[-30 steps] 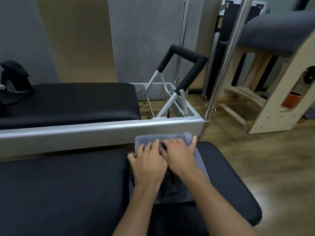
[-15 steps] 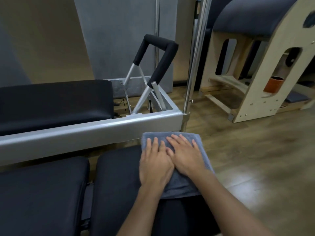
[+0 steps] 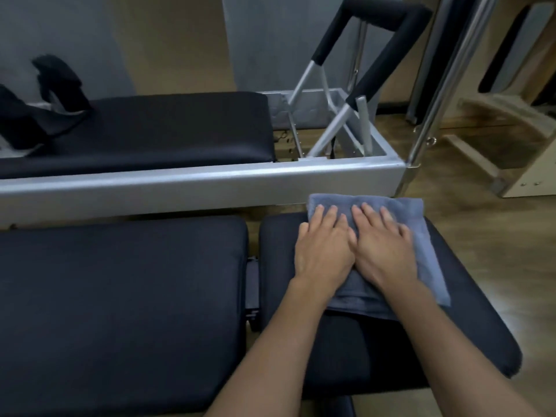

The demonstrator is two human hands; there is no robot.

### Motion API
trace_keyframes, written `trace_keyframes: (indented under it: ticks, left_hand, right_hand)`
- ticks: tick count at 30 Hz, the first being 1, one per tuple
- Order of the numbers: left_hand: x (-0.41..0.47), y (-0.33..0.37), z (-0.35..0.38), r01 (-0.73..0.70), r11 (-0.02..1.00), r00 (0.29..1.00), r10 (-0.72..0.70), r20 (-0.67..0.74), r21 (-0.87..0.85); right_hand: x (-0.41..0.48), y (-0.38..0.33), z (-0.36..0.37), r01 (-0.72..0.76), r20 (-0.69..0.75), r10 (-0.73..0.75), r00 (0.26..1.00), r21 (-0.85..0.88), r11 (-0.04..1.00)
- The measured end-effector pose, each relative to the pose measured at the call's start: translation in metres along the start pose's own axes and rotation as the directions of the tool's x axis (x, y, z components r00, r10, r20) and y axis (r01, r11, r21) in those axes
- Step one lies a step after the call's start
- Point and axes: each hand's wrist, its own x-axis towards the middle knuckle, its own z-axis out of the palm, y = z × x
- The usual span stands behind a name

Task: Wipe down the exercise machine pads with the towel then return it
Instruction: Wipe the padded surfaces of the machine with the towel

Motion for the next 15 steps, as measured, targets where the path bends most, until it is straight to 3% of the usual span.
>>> trace_keyframes:
  ticks: [6, 11, 15]
  left_hand:
    - [-0.013, -0.079, -0.028, 0.165, 0.986, 0.986, -0.165, -0.009, 0.008]
    - [-0.064, -0.064, -0.017, 0.174, 0.981, 0.980, -0.164, -0.116, 0.084]
    - [-0.104, -0.039, -0.020, 0.203, 0.975, 0.976, -0.193, -0.102, 0.089]
  right_hand:
    - [0.019, -0.085, 0.014, 0.178, 0.060, -0.184, 0.981, 0.095, 0.979]
    - [-0.029, -0.073, 0.015, 0.229, 0.001, -0.230, 0.973, 0.085, 0.970]
    - [-0.068, -0.061, 0.003, 0.256, 0.029, -0.260, 0.965, 0.093, 0.962]
